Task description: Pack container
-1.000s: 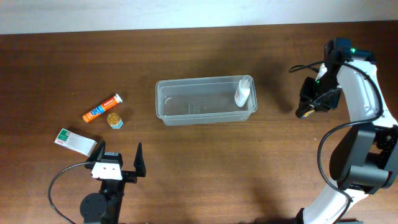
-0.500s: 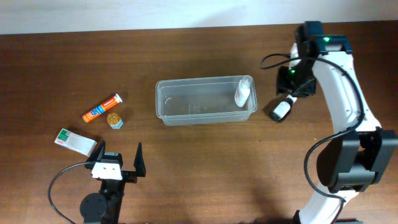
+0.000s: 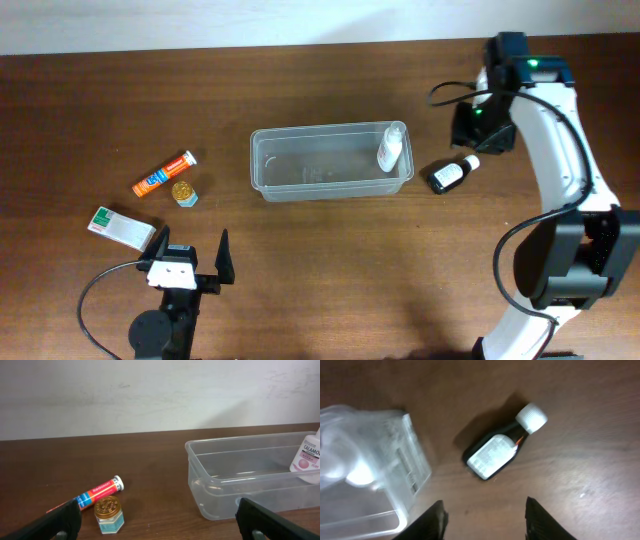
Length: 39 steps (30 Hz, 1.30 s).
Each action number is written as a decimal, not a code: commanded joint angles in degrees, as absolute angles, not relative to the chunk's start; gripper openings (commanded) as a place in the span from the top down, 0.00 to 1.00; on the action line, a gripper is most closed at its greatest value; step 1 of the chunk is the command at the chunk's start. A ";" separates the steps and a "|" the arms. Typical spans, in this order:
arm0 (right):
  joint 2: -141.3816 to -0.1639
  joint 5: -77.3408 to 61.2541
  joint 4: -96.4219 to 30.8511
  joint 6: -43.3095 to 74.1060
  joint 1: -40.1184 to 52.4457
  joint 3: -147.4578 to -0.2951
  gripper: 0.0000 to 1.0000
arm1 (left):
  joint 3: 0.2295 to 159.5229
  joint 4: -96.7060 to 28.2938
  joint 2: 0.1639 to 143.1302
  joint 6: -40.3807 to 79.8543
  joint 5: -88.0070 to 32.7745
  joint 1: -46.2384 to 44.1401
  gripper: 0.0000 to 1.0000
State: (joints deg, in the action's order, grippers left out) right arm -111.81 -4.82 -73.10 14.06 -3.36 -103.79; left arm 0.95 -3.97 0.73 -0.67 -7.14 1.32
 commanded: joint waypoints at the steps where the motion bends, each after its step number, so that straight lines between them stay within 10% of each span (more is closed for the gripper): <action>1: -110.10 -4.78 -71.02 17.32 -5.91 -104.31 0.52 | 0.49 -3.86 0.36 -1.74 -7.94 1.67 0.01; 39: -128.25 -5.78 -65.47 20.03 -9.52 -101.45 0.45 | 0.49 -3.86 0.36 -1.74 -7.92 1.67 0.01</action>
State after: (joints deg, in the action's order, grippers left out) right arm -126.91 -5.50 -65.89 19.49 -9.41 -101.97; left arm 0.95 -3.97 0.73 -0.67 -7.14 1.32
